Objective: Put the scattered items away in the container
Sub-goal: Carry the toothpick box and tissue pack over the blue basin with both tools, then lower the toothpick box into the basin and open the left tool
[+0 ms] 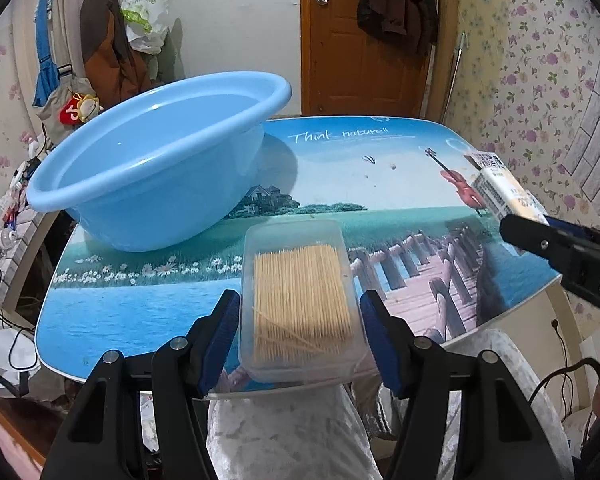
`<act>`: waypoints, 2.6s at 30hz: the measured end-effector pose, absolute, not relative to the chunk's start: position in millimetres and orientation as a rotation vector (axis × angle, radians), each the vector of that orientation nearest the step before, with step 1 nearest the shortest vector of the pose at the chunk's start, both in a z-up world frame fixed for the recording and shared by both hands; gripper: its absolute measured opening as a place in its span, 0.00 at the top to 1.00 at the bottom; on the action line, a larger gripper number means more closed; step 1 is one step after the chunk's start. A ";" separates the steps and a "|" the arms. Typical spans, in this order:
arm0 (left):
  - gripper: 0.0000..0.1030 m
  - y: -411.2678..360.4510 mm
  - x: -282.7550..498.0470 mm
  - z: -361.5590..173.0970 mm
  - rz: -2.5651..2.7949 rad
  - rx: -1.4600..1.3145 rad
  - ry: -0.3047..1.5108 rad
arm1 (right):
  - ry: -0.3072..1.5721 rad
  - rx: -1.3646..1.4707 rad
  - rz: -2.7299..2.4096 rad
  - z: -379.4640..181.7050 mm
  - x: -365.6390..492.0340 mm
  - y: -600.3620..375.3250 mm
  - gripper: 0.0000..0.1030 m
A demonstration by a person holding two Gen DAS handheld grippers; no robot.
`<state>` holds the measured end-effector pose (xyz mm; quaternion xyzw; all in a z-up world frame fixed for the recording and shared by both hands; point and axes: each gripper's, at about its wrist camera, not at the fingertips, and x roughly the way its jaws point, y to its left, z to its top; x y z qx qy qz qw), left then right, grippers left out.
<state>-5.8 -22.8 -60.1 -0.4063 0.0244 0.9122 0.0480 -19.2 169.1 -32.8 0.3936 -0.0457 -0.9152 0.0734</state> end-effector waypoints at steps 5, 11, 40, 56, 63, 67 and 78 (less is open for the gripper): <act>0.40 -23.0 -13.4 -62.1 2.805 -1.228 0.048 | -0.142 1.190 -2.736 -35.8 -19.8 167.0 0.54; 0.38 -20.1 -19.0 -74.0 2.826 -1.237 0.014 | -0.147 1.205 -2.734 -38.9 -21.8 169.9 0.54; 0.42 -21.8 1.0 -20.0 2.882 -1.003 -0.007 | -0.143 1.152 -2.740 -25.8 -23.4 165.2 0.54; 0.42 -86.8 -26.8 43.2 3.022 -0.918 -0.009 | -0.014 0.959 -2.687 34.6 -50.3 109.1 0.54; 0.42 -130.9 -52.2 43.3 3.048 -1.008 -0.029 | 0.022 0.951 -2.621 43.5 -75.9 73.3 0.54; 0.42 -149.2 -68.6 36.2 3.047 -1.060 -0.043 | 0.057 0.946 -2.596 43.3 -89.6 50.5 0.54; 0.42 -166.6 -112.4 11.6 2.992 -1.221 -0.017 | 0.108 0.982 -2.548 32.1 -138.4 3.8 0.54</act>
